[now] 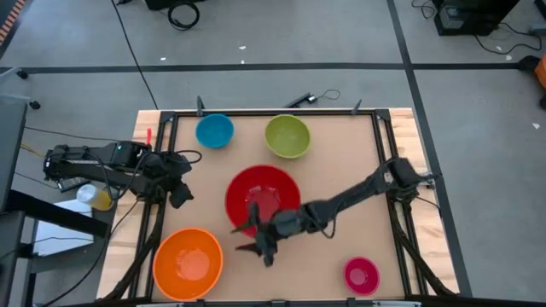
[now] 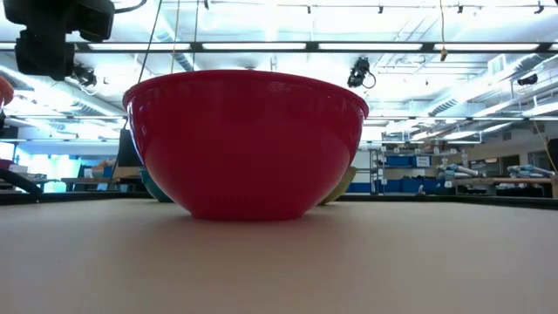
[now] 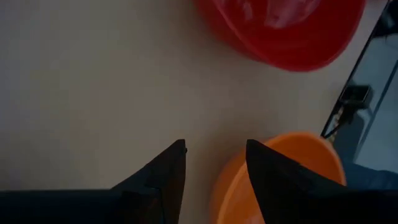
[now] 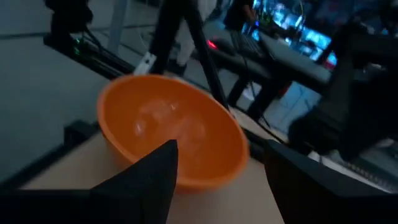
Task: Nest bowls inside each other
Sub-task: Stack the orange bowl into the red bowl
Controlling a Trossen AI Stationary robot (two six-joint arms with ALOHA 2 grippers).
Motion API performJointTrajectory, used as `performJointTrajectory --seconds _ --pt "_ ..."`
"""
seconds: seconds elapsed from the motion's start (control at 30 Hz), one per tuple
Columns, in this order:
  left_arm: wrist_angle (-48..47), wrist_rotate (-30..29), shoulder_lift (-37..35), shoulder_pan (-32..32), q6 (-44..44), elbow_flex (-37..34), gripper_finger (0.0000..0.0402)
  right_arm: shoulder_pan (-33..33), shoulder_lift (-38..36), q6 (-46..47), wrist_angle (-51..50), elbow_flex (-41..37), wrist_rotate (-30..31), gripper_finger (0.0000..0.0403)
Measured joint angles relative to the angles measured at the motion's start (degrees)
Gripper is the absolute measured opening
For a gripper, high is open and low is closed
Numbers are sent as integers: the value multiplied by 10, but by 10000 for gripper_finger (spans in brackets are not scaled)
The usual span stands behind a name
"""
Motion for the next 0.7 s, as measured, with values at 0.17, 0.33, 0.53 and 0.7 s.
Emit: performJointTrajectory --seconds 0.17,0.33,0.53,0.7 --pt "-4 12 0 0 45 0 169 32 90 -74 -24 69 -2 243" --pt "-4 13 3 0 72 0 169 48 175 -161 -101 183 34 243" --pt "-5 32 8 0 48 0 169 50 228 -194 -220 321 70 243" --pt "-5 33 8 0 47 0 169 50 259 -195 -328 403 45 241"
